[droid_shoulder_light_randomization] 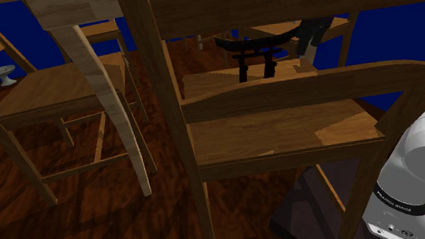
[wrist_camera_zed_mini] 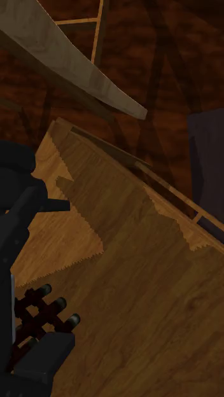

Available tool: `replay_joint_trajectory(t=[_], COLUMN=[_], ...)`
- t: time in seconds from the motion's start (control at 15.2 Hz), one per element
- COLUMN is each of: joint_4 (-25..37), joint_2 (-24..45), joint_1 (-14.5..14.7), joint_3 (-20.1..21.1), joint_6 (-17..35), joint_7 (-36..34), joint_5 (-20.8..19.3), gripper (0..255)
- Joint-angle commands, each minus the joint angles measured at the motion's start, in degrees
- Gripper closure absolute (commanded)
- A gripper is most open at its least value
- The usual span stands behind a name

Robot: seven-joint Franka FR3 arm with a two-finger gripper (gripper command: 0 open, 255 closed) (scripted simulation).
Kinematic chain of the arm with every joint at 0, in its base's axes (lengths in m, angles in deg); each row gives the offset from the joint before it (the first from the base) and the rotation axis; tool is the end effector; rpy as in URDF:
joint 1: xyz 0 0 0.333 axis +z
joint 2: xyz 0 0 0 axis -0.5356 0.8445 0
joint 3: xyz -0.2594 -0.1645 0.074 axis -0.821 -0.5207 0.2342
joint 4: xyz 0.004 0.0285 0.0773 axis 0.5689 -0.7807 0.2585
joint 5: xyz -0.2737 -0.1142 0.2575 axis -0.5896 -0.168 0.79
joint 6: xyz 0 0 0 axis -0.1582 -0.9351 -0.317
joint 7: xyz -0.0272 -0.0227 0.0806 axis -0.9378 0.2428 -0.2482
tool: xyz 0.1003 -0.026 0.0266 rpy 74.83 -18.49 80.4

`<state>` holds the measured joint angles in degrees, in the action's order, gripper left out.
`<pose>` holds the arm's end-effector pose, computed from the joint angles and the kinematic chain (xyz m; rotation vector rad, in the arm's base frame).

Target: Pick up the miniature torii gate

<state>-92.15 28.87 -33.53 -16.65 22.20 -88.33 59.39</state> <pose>0.3011 -0.0092 0.6272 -3.0641 0.0095 -0.2277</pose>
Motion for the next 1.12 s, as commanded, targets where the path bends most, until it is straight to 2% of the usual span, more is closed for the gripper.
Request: replay_joint_trajectory(t=[0.0,0.4,0.79,1.06], joint_4=[0.0,12.0,20.6,16.6], joint_2=[0.0,11.8,19.7,18.7], joint_1=[0.0,7.0,13.1,13.2], joint_3=[0.0,3.3,8.3,8.3], joint_6=[0.0,0.5,0.9,3.9], joint_7=[0.0,15.6,30.1,29.6], joint_5=[0.0,-6.8,-13.5,-13.5], gripper=[0,0,0,0])
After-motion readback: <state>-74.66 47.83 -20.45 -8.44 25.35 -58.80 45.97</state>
